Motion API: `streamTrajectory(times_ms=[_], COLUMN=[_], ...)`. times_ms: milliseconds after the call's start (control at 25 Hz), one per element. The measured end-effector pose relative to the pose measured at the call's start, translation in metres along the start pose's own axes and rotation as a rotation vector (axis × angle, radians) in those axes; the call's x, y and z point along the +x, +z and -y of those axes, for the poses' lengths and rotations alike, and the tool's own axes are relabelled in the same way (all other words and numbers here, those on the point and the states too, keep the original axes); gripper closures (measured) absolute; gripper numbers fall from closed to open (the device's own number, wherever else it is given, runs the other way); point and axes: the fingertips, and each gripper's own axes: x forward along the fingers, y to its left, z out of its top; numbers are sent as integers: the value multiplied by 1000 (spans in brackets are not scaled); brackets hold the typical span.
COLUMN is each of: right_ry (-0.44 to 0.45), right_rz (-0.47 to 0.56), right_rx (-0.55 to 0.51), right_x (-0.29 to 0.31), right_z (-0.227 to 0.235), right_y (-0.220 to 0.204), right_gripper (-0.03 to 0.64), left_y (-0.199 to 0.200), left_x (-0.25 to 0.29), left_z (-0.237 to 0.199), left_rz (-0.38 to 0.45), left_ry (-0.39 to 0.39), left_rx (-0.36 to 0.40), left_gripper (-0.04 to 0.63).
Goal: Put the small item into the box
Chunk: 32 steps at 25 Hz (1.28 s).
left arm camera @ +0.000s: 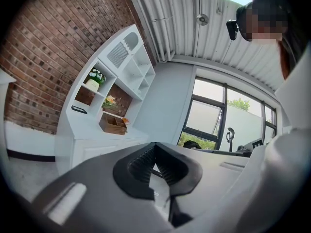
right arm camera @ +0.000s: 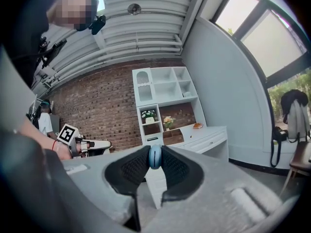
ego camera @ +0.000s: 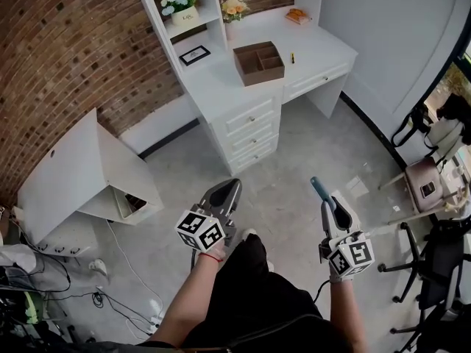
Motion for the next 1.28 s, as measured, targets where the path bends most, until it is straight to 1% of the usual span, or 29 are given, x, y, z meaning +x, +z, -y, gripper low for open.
streamTrajectory(times_ms=[320,760,1280], right_ry=[-17,-39,-37], right_rz=[1,-14,-37], right_rx=[14,43,46], right_x=[40,117,206], right_z=[38,82,110], right_y=[2,18,30], right_gripper=[552,551,552], left_y=[3,20,47], left_x=[54,132,200], left_z=[-23,-71,-132], left_rz=[-23,-43,-43], left_ry=[-18,-20,-19], left_rx=[-4,-34,-46], left_gripper=[594,594,594])
